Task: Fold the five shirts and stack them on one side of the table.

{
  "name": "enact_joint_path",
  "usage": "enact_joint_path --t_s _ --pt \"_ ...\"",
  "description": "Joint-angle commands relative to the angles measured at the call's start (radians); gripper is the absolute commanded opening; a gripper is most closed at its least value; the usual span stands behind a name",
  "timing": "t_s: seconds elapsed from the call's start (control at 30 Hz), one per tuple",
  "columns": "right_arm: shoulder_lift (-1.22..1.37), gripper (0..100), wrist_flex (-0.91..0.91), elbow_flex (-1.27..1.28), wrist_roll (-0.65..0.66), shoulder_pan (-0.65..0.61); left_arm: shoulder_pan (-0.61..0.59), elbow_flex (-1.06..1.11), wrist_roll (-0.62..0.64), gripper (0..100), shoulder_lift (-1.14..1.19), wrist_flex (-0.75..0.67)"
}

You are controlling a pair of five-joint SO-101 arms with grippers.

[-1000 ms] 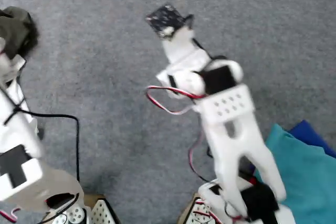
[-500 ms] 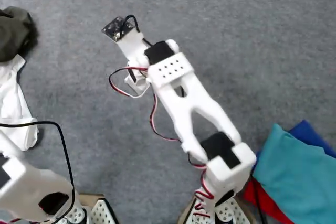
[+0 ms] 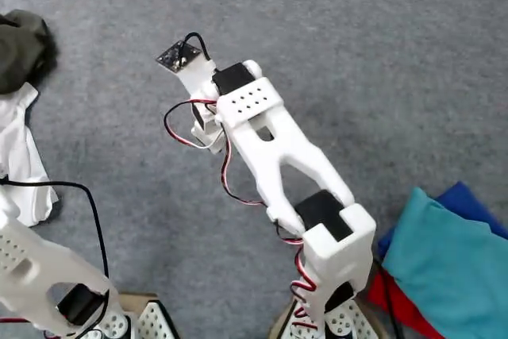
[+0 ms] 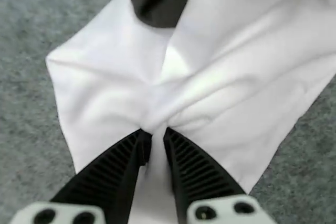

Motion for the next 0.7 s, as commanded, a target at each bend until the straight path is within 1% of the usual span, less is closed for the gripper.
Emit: enact_joint_path --t_s 0.0,0.13,0.23,0.37,0.53,0.67 --pt "-0.004 13.0 0.021 -0.053 -0.002 -0.005 -0.005 -0.066 -0.003 2 0.018 0.049" --pt "-0.005 13.0 0.028 -0.053 -0.002 0.002 0.08 -0.301 0.055 2 -0.048 0.295" --pt "-0.007 13.0 0.031 -0.061 -0.002 0.033 0.189 -0.453 0.087 2 -0.107 0.387" --pt "-0.041 13.0 0.064 -0.077 -0.002 0.117 0.373 -0.598 0.097 2 -0.183 0.514" --pt "-0.082 13.0 0.104 -0.081 0.0 0.26 0.606 -0.721 0.155 2 -0.26 0.574" --pt "-0.131 13.0 0.133 -0.076 0.002 0.377 0.784 -0.767 0.172 2 -0.305 0.578"
